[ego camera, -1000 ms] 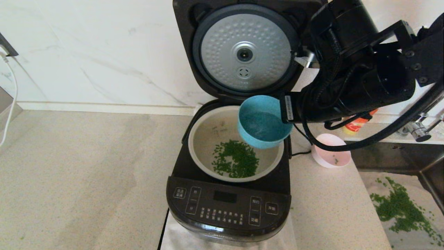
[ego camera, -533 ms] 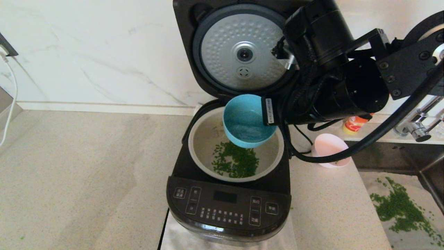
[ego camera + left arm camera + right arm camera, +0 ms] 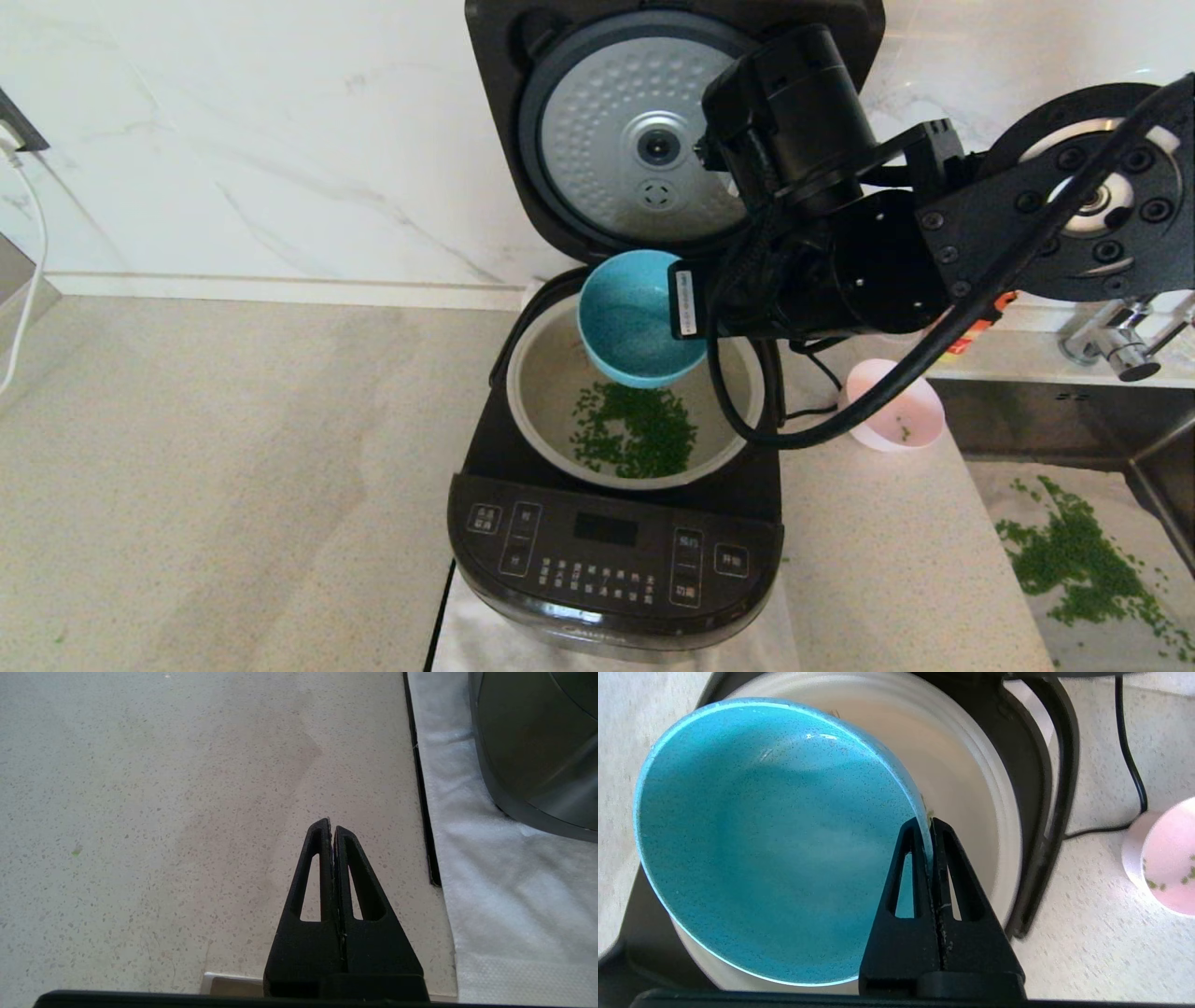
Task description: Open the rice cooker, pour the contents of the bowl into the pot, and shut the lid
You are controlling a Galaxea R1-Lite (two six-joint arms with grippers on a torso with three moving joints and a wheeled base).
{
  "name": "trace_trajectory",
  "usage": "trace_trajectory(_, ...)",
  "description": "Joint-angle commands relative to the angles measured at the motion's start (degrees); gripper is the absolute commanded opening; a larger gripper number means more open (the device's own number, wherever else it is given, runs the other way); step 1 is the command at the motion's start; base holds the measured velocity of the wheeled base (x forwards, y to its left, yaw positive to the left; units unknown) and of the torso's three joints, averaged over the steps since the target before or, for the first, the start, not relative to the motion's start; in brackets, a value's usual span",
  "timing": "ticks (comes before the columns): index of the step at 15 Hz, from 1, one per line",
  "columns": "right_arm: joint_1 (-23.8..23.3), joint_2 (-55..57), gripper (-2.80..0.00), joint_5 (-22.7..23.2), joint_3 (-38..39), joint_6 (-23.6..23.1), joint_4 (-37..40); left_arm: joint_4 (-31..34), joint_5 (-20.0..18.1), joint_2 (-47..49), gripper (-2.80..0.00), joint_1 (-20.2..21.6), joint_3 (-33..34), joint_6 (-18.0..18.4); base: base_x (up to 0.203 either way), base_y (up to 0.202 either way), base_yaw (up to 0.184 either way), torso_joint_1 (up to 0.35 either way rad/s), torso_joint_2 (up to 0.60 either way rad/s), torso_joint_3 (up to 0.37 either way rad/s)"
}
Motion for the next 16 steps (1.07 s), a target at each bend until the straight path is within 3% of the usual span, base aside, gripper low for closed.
trace_trajectory(1, -0.2, 1.2, -2.80, -0.4, 0.0, 0.1, -1.1, 0.0, 0.0, 0.1, -2.80, 0.0, 0.0, 0.0, 0.000, 0.000, 0.000, 0.000, 0.00, 0.000)
trace_trajectory(4, -0.6, 2.2, -2.80, -0.6, 0.1, 0.2, -4.7, 0.0, 0.0, 0.1, -2.80, 0.0, 0.0, 0.0, 0.000, 0.000, 0.000, 0.000, 0.00, 0.000)
trace_trajectory(6, -0.7, 3.3, -2.80, -3.6, 0.1, 0.1, -6.6, 0.0, 0.0, 0.1, -2.80, 0.0, 0.0, 0.0, 0.000, 0.000, 0.000, 0.000, 0.00, 0.000)
trace_trajectory(13, -0.6, 4.3, -2.80, -7.3, 0.2, 0.3, -10.9, 0.0, 0.0, 0.1, -2.80, 0.0, 0.0, 0.0, 0.000, 0.000, 0.000, 0.000, 0.00, 0.000)
trace_trajectory(16, 0.0, 5.2, -2.80, -12.1, 0.9, 0.4, -13.3, 0.0, 0.0, 0.1, -2.80, 0.0, 0.0, 0.0, 0.000, 0.000, 0.000, 0.000, 0.00, 0.000)
